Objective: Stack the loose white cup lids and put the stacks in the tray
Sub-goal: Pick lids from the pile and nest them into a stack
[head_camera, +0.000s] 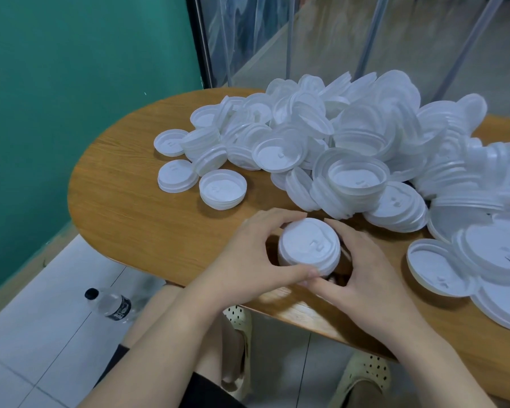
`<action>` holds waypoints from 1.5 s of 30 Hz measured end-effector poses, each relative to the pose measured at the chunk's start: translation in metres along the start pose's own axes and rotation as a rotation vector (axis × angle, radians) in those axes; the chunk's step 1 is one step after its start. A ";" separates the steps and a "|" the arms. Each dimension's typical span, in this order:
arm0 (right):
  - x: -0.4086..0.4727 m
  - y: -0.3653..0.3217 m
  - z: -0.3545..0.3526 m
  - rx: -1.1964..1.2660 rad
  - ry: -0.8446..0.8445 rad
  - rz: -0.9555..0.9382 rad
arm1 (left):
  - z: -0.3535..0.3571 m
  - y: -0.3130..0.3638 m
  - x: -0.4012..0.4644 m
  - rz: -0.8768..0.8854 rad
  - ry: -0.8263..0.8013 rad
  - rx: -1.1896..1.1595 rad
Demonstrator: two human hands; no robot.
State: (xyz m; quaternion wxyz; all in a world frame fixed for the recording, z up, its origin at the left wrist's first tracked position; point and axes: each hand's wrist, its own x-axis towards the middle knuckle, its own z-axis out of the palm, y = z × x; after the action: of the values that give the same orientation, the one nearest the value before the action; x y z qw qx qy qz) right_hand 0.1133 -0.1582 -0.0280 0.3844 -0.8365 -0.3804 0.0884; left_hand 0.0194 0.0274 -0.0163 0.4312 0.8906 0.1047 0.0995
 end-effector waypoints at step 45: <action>-0.003 -0.005 -0.003 0.043 -0.016 0.027 | -0.043 -0.031 0.007 -0.096 0.440 -0.111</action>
State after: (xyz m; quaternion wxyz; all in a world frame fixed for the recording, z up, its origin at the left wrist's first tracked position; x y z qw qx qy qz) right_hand 0.1099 -0.1604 -0.0230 0.3981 -0.8324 -0.3700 0.1085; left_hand 0.0115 0.0803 -0.0134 0.4507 0.8163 0.2329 0.2762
